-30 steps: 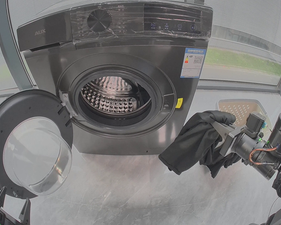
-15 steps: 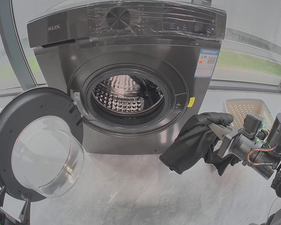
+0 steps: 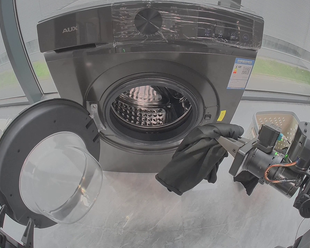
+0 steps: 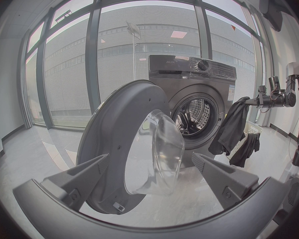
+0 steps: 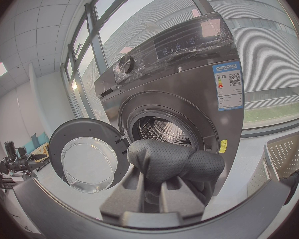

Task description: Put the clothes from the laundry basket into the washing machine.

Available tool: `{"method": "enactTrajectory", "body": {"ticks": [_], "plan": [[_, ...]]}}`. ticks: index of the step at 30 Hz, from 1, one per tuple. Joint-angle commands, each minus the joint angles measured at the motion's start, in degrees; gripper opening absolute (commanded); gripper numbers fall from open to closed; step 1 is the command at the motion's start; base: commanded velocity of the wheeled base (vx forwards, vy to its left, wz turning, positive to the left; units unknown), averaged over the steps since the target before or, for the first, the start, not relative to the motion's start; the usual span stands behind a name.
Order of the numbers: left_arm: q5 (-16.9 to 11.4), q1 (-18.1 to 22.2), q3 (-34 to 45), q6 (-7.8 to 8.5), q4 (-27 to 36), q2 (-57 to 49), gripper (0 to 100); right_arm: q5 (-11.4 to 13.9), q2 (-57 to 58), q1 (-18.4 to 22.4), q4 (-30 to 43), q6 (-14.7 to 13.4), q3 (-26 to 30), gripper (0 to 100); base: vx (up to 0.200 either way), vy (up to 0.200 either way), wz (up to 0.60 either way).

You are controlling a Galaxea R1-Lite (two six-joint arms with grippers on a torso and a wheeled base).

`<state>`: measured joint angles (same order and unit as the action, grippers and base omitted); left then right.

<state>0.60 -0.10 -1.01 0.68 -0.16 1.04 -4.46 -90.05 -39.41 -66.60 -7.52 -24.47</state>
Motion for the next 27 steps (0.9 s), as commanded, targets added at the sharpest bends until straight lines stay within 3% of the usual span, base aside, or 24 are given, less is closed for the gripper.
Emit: {"method": "enactTrajectory", "body": {"ticks": [1, 6, 7, 10, 11, 13, 16, 18, 20, 21, 23, 25, 27], "plan": [[0.02, 0.01, 1.01, -0.07, -0.02, -1.04, 100, -0.28, -1.97, -0.93, -0.11, -0.04, -0.41, 0, 0.000, 0.000, 0.00], [-0.25, 0.10, 0.92, 0.81, -0.02, -1.04, 100, -0.55, -3.38, -2.69, -0.20, -0.12, -1.20, 0, 0.000, 0.000, 0.00], [-1.21, 0.10, 0.48, 1.51, -0.37, -1.04, 100, -0.55, -3.82, -3.13, -0.20, -0.12, -1.99, 0, 0.000, 0.000, 0.00], [-2.53, 0.27, -1.36, 1.34, -0.98, -0.60, 100, -0.64, -4.17, -3.74, -0.20, -0.12, -2.60, 0, 0.000, 0.000, 0.00], [-6.57, 0.19, -10.59, 0.99, -1.60, 3.97, 100, -0.46, -4.69, -4.53, -0.38, -0.30, -3.75, 0, 0.000, 0.000, 0.00], [-9.56, -0.43, -14.81, 1.60, -1.78, 9.69, 100, -0.20, -4.96, -4.71, -0.29, -0.56, -5.06, 0, 0.000, 0.000, 0.00], [-16.86, -0.78, -17.97, 0.72, -3.45, 21.55, 100, 0.07, -5.84, -5.15, -0.38, -1.71, -6.91, 0, 0.000, 0.000, 0.00], [-21.25, -0.87, -18.76, 0.99, -6.96, 29.64, 100, 0.59, -5.92, -5.06, -0.20, -3.03, -8.14, 0, 0.000, 0.000, 0.00], [-22.75, -0.96, -18.68, 1.16, -9.16, 33.15, 100, 0.95, -5.92, -4.97, -0.20, -3.64, -8.58, 0, 0.000, 0.000, 0.00], [-25.12, -1.75, -18.24, 1.78, -13.64, 40.45, 100, 2.00, -6.01, -4.62, -0.20, -4.17, -9.81, 0, 0.000, 0.000, 0.00], [-26.17, -5.00, -17.88, 1.78, -17.86, 47.39, 100, 2.62, -6.01, -4.53, -0.20, -4.26, -10.95, 0, 0.000, 0.000, 0.00], [-25.65, -11.06, -17.71, 0.81, -23.22, 53.63, 100, 2.70, -6.01, -4.45, -0.11, -4.26, -11.57, 0, 0.000, 0.000, 0.00], [-24.42, -14.67, -17.18, 0.55, -28.23, 58.82, 100, 2.70, -6.36, -4.36, -0.11, -4.26, -12.27, 0, 0.000, 0.000, 0.00]]}}
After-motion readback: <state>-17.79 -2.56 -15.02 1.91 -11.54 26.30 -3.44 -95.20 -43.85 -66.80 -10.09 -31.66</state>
